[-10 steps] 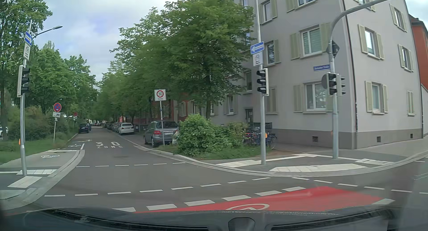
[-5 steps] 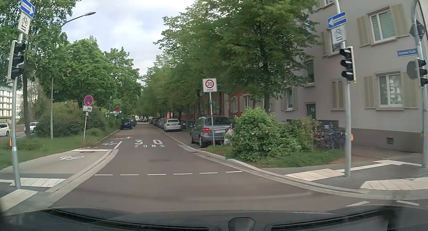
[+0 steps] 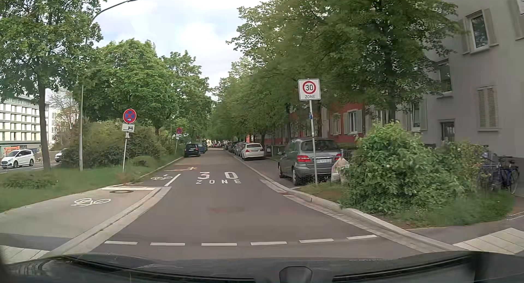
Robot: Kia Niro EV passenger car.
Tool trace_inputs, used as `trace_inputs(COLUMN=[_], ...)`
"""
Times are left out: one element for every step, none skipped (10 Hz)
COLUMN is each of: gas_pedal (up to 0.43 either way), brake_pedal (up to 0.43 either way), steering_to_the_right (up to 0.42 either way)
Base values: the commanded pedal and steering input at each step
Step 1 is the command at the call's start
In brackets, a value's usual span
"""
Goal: Follow the waypoints while adhering to traffic rules and regulations
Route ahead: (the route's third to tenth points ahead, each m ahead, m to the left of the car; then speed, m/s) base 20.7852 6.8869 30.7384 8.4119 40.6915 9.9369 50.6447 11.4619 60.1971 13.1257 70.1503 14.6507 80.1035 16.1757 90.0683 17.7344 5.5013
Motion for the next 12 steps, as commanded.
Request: trace_inputs(gas_pedal=[0.098,0.098,0.098,0.098,0.098,0.098,0.098,0.098,0.098,0.098,0.098,0.098], brake_pedal=[0.0,0.0,0.0,0.0,0.0,0.0,0.0,0.0,0.0,0.0,0.0,0.0], steering_to_the_right=[-0.145,-0.138,-0.126,-0.115,-0.102,-0.091,-0.081,-0.07,-0.056,-0.044,-0.036,-0.03])
